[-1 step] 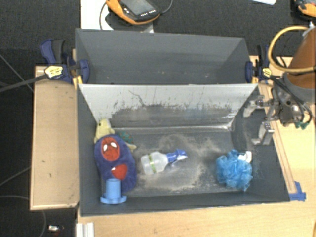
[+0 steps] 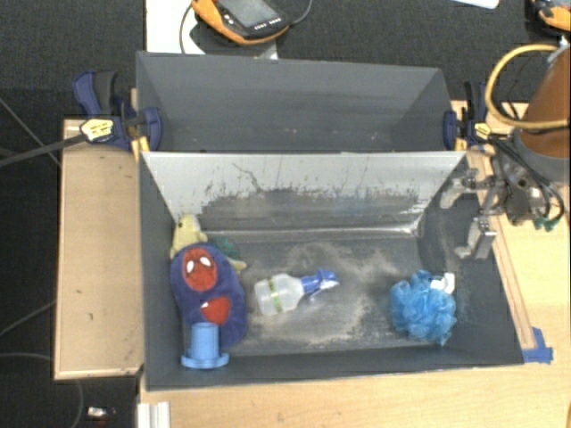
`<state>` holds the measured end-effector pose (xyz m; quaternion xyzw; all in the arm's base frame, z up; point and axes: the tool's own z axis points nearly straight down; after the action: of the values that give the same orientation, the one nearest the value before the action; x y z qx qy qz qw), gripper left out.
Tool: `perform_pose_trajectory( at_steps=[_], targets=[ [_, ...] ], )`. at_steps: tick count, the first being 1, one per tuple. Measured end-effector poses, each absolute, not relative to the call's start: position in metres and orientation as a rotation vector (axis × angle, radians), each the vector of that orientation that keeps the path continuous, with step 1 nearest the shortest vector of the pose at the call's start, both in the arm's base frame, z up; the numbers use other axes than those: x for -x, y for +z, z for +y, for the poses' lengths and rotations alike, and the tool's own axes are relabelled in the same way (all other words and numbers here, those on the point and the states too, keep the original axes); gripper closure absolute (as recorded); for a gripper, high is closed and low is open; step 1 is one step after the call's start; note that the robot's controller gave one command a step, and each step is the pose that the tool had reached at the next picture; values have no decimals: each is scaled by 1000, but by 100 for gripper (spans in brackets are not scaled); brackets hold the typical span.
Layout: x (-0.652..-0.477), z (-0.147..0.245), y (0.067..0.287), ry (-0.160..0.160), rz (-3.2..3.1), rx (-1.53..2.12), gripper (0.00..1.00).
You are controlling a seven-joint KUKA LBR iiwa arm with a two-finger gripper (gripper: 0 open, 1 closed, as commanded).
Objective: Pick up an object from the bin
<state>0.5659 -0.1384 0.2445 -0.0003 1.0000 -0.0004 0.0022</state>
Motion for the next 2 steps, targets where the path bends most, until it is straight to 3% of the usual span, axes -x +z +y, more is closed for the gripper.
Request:
perform_pose_trajectory(
  at_steps=[1, 2],
  targets=[
    [-536, -130, 178, -1, 3131, 206, 0],
    [-499, -119, 160, 3, 3082, 620, 0]
  ],
)
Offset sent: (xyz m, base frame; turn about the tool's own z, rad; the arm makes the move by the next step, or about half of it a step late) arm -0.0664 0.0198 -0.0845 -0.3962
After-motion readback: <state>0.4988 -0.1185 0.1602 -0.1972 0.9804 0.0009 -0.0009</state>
